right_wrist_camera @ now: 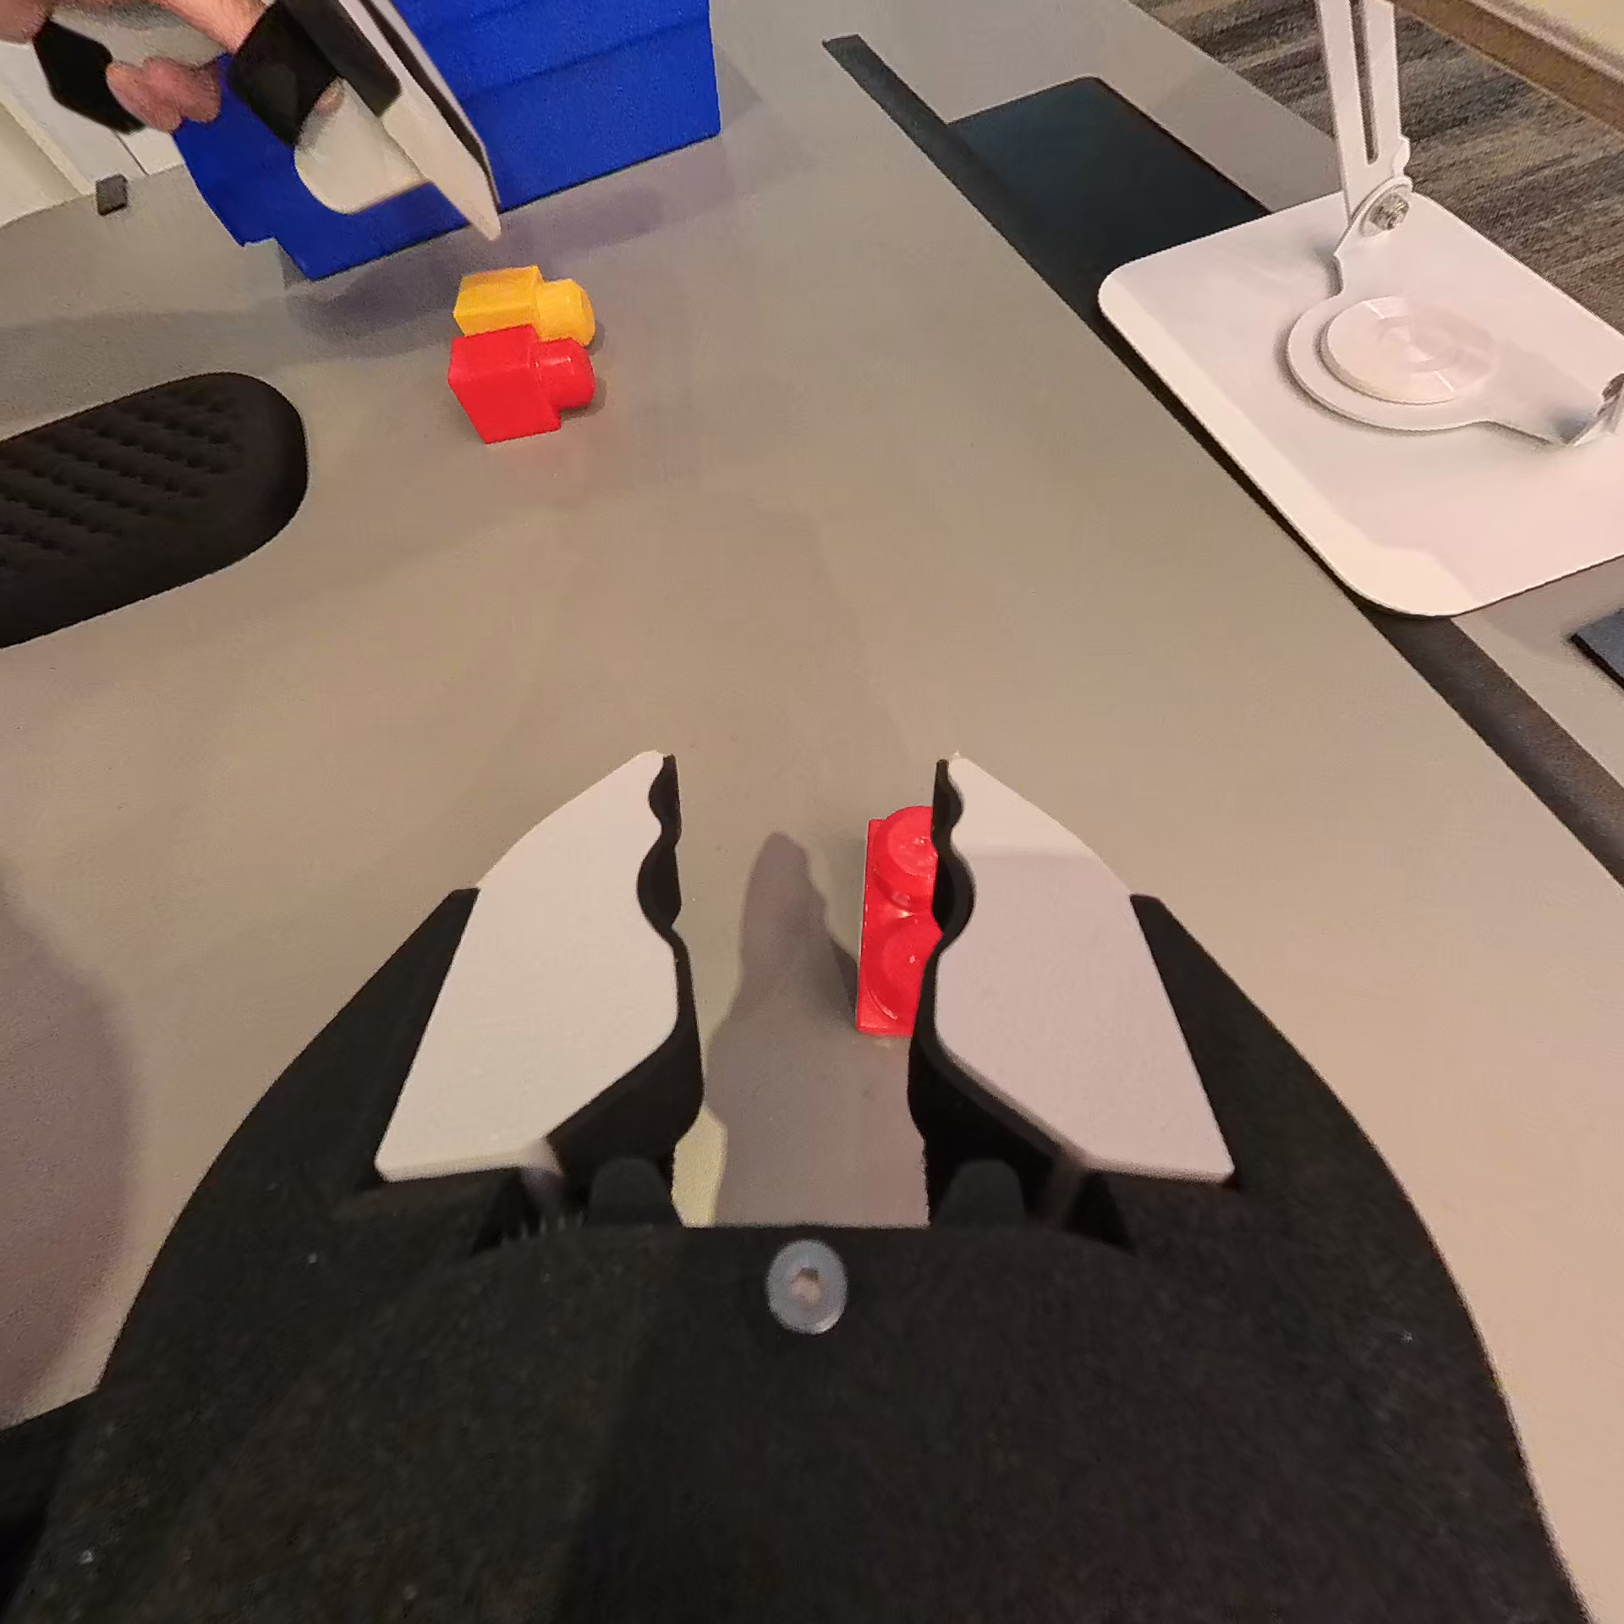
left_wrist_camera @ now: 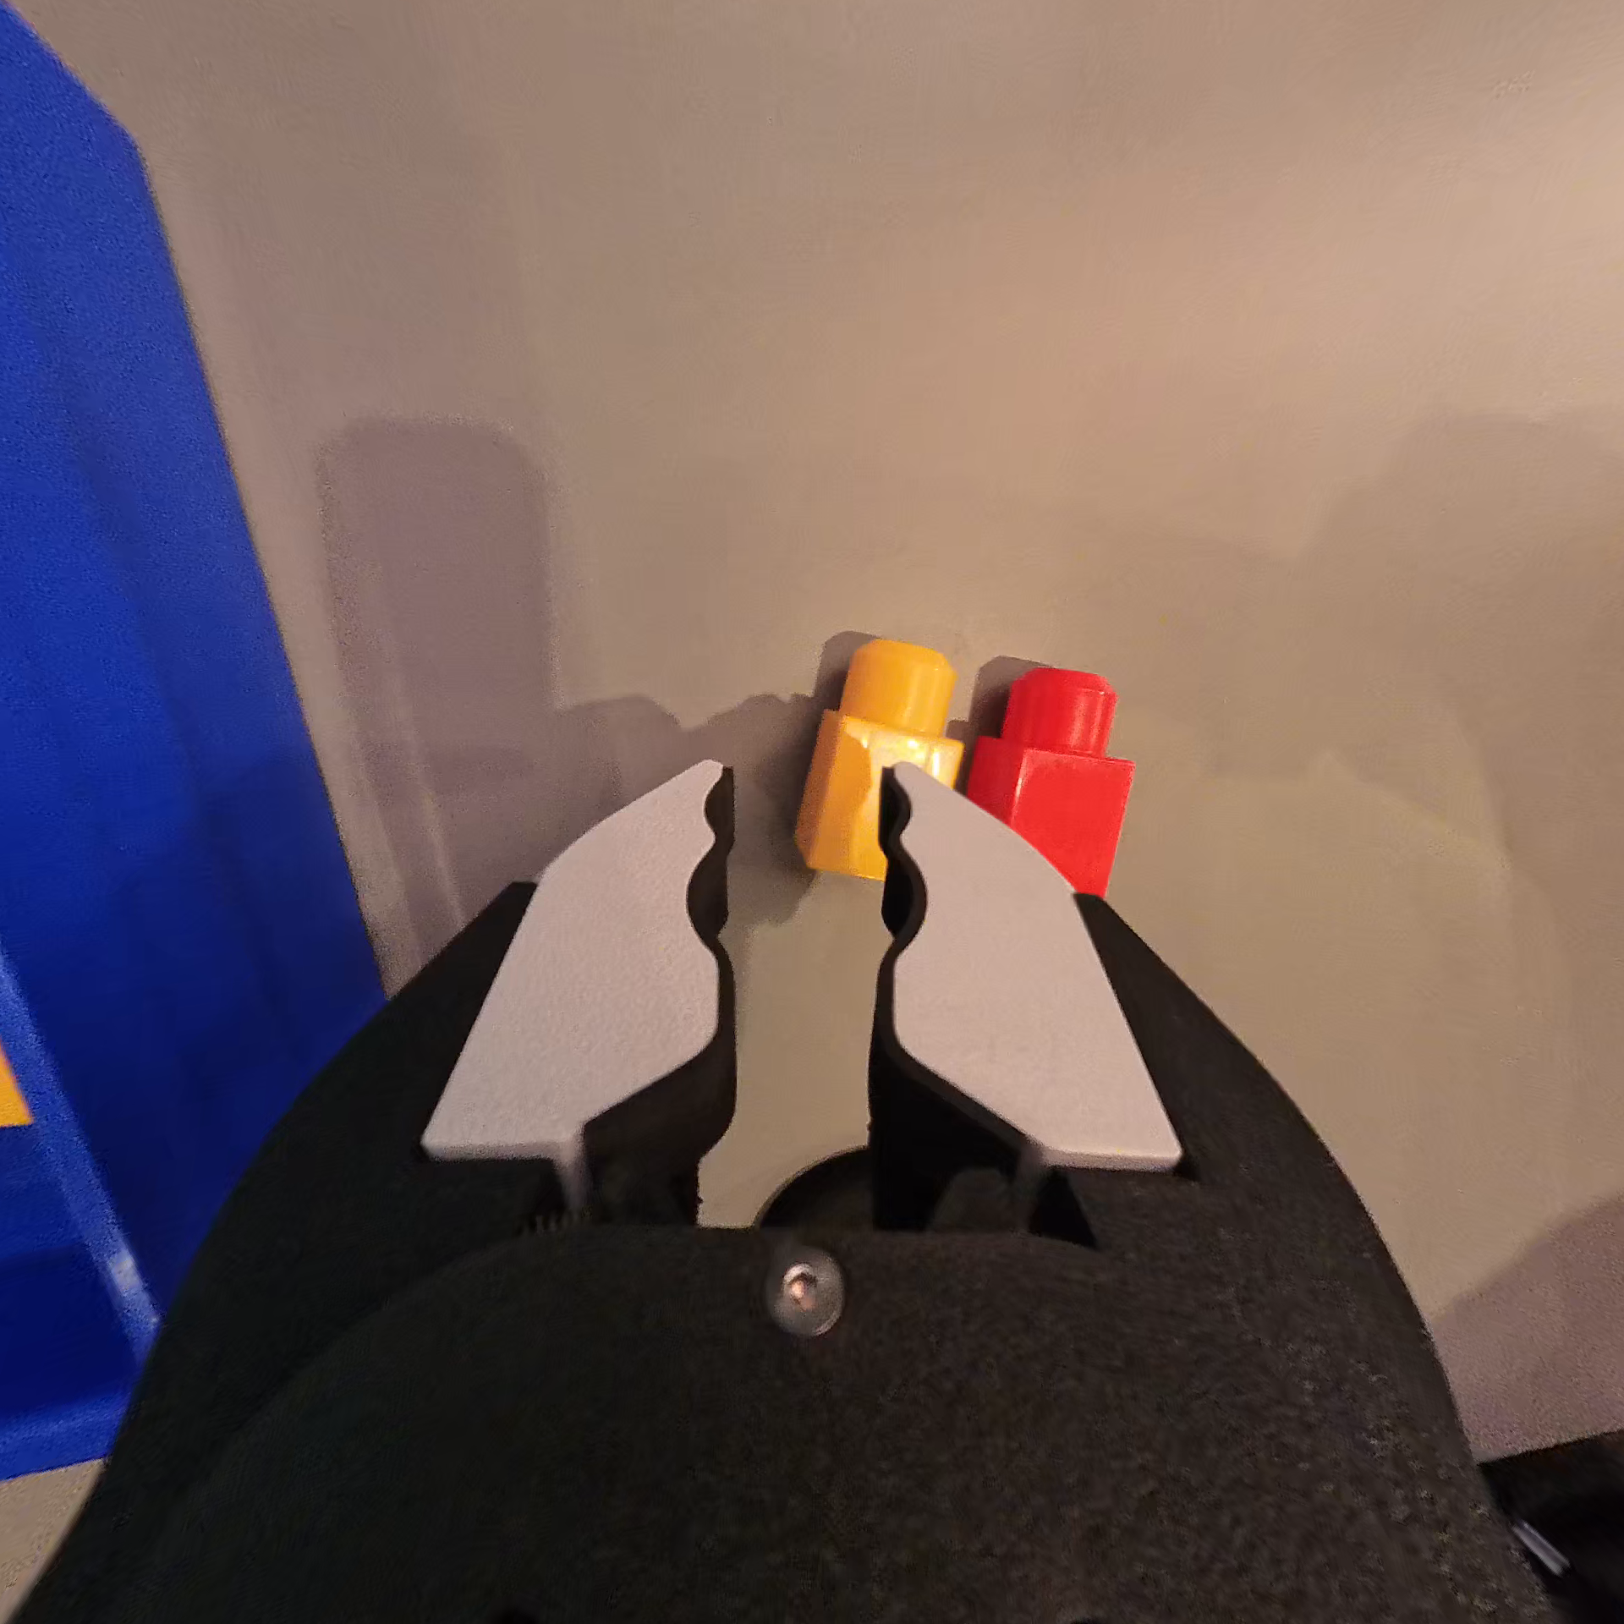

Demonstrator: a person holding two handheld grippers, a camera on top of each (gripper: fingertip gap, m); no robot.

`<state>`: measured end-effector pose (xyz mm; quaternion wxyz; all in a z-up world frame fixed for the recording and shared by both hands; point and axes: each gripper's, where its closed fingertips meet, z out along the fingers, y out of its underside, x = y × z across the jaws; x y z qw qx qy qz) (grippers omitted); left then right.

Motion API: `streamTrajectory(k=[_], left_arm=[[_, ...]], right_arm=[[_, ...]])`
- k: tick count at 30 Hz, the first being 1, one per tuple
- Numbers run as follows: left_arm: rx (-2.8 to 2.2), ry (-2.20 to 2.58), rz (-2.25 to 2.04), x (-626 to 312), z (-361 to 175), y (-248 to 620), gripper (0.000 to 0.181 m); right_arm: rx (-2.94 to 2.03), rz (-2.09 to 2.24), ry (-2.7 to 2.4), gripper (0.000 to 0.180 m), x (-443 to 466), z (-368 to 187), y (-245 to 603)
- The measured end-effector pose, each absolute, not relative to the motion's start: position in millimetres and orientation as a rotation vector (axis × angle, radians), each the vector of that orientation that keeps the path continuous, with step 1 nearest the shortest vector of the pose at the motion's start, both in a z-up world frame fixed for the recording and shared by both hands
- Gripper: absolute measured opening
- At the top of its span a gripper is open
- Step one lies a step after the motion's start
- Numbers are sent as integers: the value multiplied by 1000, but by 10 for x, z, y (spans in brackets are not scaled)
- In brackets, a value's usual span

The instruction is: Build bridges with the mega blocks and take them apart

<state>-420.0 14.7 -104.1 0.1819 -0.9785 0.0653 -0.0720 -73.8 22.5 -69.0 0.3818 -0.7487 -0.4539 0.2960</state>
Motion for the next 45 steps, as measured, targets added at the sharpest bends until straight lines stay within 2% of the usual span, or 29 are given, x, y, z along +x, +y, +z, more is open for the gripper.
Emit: streamTrajectory(k=[4,8,13,20,23,28,45], left_arm=[[-2720,130,-215,-4275,-1048,125,23],[-2701,65,-428,-4130,-1026,77,23],[-2697,102,-363,-4214,-1069,62,23],[-2723,90,-513,-4092,-1187,36,19],[-2704,17,-607,-4067,-1206,43,11],[-2691,-27,-681,-4051,-1226,35,7],[-2700,125,-643,-3967,-1230,-23,7]], right_arm=[[-1905,750,-1168,54,-762,-682,223],[-1903,749,-1177,54,-776,-680,215],[-1896,756,-1169,54,-769,-665,214],[-1897,753,-1177,54,-768,-667,198],[-1898,754,-1176,54,-769,-670,198],[-1901,754,-1181,54,-774,-677,197],[-1906,748,-1186,54,-778,-693,192]])
